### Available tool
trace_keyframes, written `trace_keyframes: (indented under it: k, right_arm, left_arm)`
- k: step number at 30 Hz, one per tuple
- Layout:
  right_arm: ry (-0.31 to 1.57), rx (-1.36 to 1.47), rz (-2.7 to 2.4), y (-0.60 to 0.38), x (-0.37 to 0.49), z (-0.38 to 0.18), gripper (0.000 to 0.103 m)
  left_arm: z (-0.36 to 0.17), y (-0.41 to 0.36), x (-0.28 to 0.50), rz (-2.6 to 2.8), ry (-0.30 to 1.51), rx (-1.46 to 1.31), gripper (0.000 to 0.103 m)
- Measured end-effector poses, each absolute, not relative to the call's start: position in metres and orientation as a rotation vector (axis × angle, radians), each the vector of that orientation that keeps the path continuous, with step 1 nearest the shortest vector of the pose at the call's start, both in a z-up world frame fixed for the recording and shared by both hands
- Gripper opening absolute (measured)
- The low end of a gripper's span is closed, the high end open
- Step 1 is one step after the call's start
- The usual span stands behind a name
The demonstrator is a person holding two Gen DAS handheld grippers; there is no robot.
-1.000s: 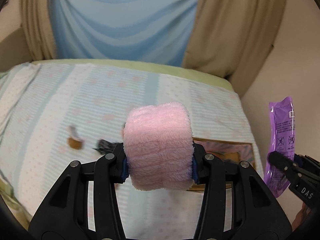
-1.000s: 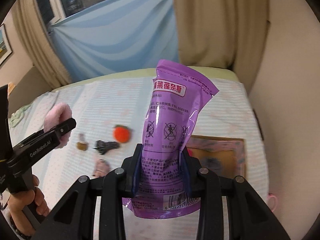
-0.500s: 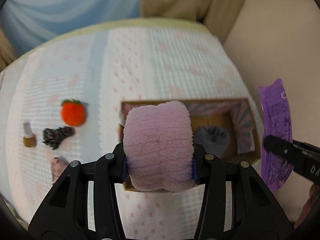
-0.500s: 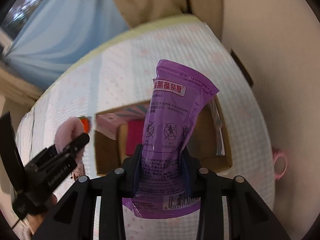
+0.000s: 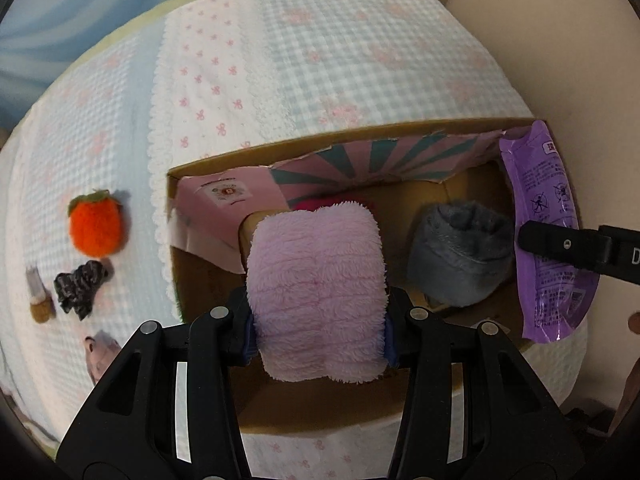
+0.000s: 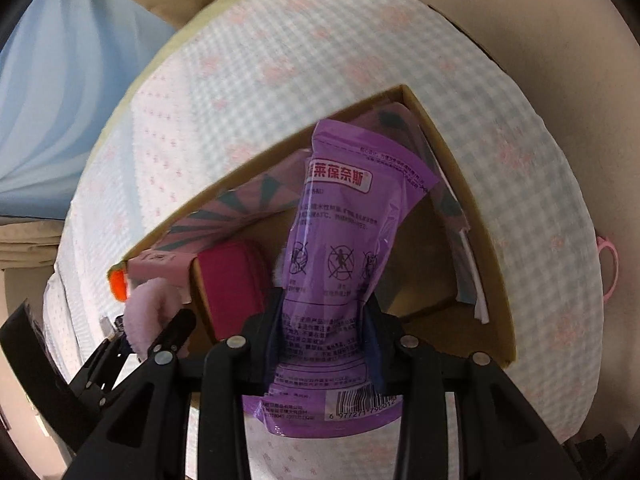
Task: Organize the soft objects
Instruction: 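Carry the pink cuff and purple packet into the box and release them, then withdraw both tools from the box toward the remaining items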
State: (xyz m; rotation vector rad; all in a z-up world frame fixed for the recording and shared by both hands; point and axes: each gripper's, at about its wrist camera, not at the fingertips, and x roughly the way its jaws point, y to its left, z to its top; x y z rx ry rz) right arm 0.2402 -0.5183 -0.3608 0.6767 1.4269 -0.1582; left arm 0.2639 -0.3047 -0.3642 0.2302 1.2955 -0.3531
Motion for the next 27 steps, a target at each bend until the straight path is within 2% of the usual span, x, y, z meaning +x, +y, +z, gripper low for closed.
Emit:
trace_keyframes:
  k: [1, 2, 3, 4, 5, 6, 7, 17, 27]
  right_arm:
    - [1.432, 0.684, -0.160, -0.521, 0.240, -0.364, 0.037]
    - [1.441, 0.690, -0.161, -0.521, 0.241, -0.366, 0.045]
    - [1.444, 0.689, -0.161, -0.521, 0.242, -0.368, 0.050]
    - [1.444, 0.685, -0.165, -0.522, 0.242, -0.369, 0.067]
    - [1.438, 0.681, -0.171, -0.523, 0.243, -0.370, 0.090]
    - [1.430, 0.682, -0.168, -0.525, 0.242, -0.370, 0.099]
    - [1.421, 0.678, -0.159, -0.526, 0.242, -0.370, 0.103]
    - [1.372, 0.629, -0.145, -0.528, 0.229, -0.358, 0.103]
    - [1.300, 0.572, -0.110, -0.517, 0.212, -0.307, 0.103]
  left_arm:
    - [-0.365, -0.305, 0.264, -0.354, 1.300, 0.237, 0.042]
    - [-0.368, -0.307, 0.265, -0.356, 1.311, 0.246, 0.045]
    - [-0.370, -0.309, 0.266, -0.360, 1.318, 0.252, 0.057]
    - [-0.372, -0.311, 0.265, -0.375, 1.323, 0.254, 0.070]
    - [-0.373, -0.313, 0.264, -0.387, 1.324, 0.256, 0.100]
    - [-0.373, -0.314, 0.264, -0.396, 1.323, 0.260, 0.103]
    - [-0.373, -0.315, 0.262, -0.392, 1.320, 0.273, 0.103]
    - [-0.365, -0.309, 0.249, -0.366, 1.316, 0.302, 0.103]
    - [-0.326, -0.300, 0.233, -0.366, 1.256, 0.276, 0.103]
